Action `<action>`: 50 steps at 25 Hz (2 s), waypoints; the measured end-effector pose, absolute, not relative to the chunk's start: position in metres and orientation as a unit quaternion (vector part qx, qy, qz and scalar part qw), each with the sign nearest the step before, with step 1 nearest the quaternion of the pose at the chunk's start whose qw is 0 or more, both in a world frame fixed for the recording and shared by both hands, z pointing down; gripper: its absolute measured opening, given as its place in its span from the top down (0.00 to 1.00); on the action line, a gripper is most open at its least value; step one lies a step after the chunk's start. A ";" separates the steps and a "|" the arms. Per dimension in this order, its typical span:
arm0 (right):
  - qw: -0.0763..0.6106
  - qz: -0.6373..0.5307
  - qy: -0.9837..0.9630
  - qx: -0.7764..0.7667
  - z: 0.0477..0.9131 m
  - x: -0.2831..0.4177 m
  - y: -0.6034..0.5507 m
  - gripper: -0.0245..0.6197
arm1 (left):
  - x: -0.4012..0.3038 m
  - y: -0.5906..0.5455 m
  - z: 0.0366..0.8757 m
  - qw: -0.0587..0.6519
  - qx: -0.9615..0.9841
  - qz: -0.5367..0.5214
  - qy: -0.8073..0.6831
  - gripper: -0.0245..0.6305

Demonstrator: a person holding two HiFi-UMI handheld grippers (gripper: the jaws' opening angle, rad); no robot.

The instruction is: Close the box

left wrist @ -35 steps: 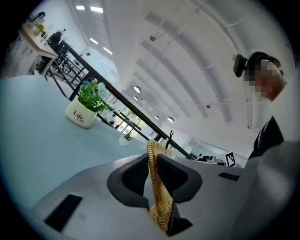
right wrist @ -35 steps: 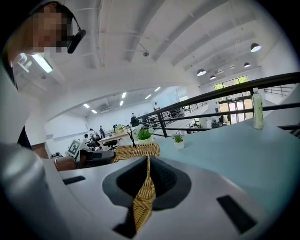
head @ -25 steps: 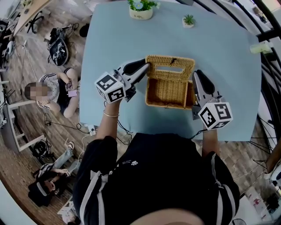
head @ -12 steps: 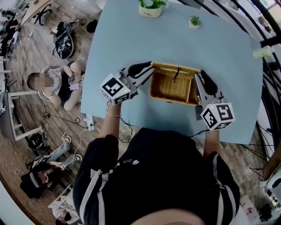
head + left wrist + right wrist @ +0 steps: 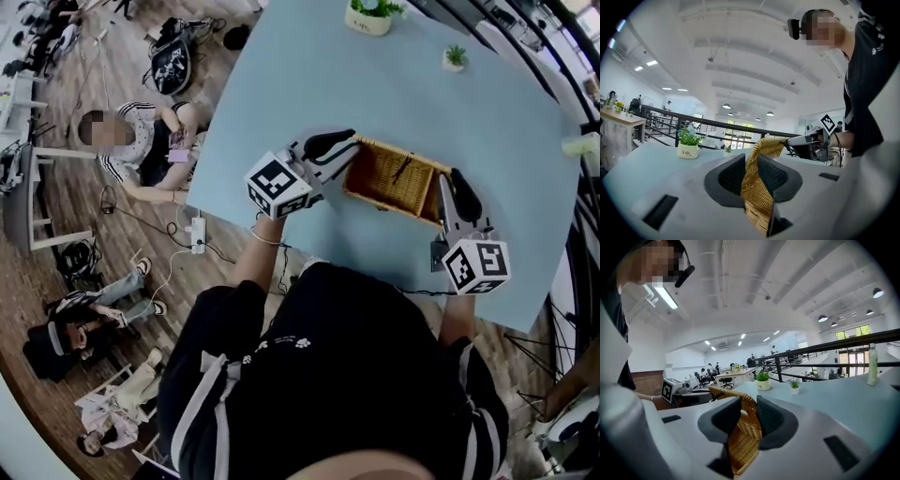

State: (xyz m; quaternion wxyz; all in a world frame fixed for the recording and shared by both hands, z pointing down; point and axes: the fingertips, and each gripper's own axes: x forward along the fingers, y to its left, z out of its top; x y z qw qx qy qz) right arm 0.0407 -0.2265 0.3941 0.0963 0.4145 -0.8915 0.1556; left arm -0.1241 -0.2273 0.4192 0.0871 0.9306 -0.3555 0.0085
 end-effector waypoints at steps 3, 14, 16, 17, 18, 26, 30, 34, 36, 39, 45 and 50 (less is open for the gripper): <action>0.097 0.161 -0.893 0.409 0.398 0.039 -0.216 0.80 | -0.125 -0.218 0.423 0.092 0.925 0.016 -0.369 0.86; 0.108 0.168 -0.895 0.398 0.408 0.038 -0.193 0.79 | -0.132 -0.198 0.434 0.133 0.907 0.013 -0.398 0.86; 0.109 0.169 -0.896 0.396 0.408 0.037 -0.190 0.79 | -0.132 -0.195 0.435 0.136 0.907 0.011 -0.399 0.86; 0.109 0.170 -0.896 0.395 0.409 0.035 -0.189 0.79 | -0.133 -0.194 0.435 0.137 0.906 0.010 -0.400 0.86; 0.108 0.171 -0.896 0.394 0.409 0.034 -0.189 0.79 | -0.134 -0.194 0.435 0.138 0.905 0.008 -0.401 0.86; 0.108 0.181 -0.900 0.382 0.419 0.033 -0.177 0.79 | -0.134 -0.184 0.442 0.147 0.899 0.016 -0.411 0.86; 0.114 0.188 -0.902 0.373 0.427 0.032 -0.172 0.80 | -0.134 -0.178 0.448 0.157 0.894 0.011 -0.420 0.86; 0.115 0.195 -0.902 0.367 0.431 0.036 -0.163 0.80 | -0.130 -0.168 0.453 0.166 0.891 0.018 -0.423 0.86; 0.114 0.197 -0.903 0.365 0.432 0.036 -0.162 0.80 | -0.130 -0.166 0.456 0.169 0.889 0.021 -0.425 0.86; 0.114 0.201 -0.902 0.364 0.434 0.035 -0.160 0.80 | -0.132 -0.163 0.459 0.177 0.886 0.020 -0.429 0.86; 0.120 0.212 -0.901 0.358 0.442 0.037 -0.151 0.80 | -0.128 -0.156 0.471 0.196 0.879 0.019 -0.435 0.86; 0.126 0.224 -0.898 0.357 0.451 0.041 -0.148 0.80 | -0.123 -0.152 0.483 0.209 0.875 0.025 -0.437 0.86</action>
